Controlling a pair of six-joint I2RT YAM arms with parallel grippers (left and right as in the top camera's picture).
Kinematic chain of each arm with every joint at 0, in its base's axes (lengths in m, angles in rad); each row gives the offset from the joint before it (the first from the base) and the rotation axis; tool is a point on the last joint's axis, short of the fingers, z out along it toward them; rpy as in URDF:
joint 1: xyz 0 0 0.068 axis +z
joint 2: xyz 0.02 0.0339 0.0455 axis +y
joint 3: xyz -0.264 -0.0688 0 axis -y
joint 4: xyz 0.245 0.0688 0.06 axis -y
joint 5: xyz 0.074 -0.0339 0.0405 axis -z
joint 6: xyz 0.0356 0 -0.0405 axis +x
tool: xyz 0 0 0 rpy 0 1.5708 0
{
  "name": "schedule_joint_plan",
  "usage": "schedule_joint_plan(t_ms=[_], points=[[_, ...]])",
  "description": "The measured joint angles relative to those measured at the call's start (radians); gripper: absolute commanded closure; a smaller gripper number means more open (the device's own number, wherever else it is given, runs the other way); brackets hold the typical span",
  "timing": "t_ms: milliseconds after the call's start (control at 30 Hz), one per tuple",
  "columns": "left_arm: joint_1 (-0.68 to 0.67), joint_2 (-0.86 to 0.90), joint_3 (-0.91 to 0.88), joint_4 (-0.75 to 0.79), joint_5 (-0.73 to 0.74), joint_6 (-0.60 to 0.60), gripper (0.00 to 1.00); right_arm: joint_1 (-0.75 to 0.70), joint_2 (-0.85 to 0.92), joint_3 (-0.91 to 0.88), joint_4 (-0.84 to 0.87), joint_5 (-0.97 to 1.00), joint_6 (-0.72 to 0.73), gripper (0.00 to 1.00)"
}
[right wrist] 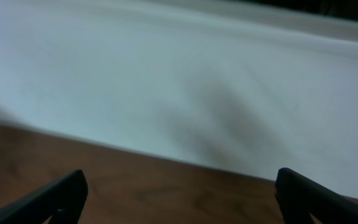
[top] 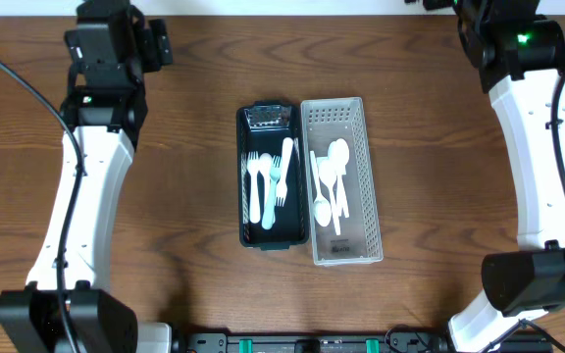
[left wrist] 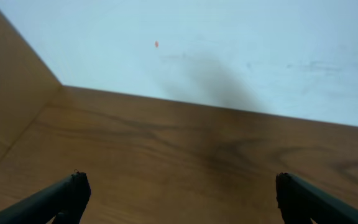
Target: Pack container
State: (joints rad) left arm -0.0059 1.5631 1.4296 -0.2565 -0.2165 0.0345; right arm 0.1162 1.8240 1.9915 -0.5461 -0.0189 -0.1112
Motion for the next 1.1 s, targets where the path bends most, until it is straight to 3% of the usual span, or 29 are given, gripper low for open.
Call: schedule_joint_plan(t_ms=[200, 500, 767, 933, 1100], points=[[-0.001, -0.196, -0.191, 0.113, 0.044, 0.0, 0.02, -0.049, -0.122, -0.179, 0.072, 0.008, -0.114, 0.01], [-0.002, -0.542, -0.548, 0.242, 0.061, 0.0, 0.02, -0.141, -0.6, -0.835, 0.444, 0.046, -0.147, 0.01], [-0.016, -0.821, -0.925, 0.328, 0.064, 0.0, 0.02, -0.146, -0.843, -1.396, 0.679, 0.082, -0.122, 0.01], [-0.061, -1.075, -1.106, 0.305, 0.064, 0.001, 0.02, -0.146, -1.0, -1.583, 0.729, 0.159, -0.023, 0.01], [-0.064, -1.192, -1.146, 0.292, 0.064, 0.0, 0.02, -0.146, -1.095, -1.649, 0.721, 0.202, 0.028, 0.01]])
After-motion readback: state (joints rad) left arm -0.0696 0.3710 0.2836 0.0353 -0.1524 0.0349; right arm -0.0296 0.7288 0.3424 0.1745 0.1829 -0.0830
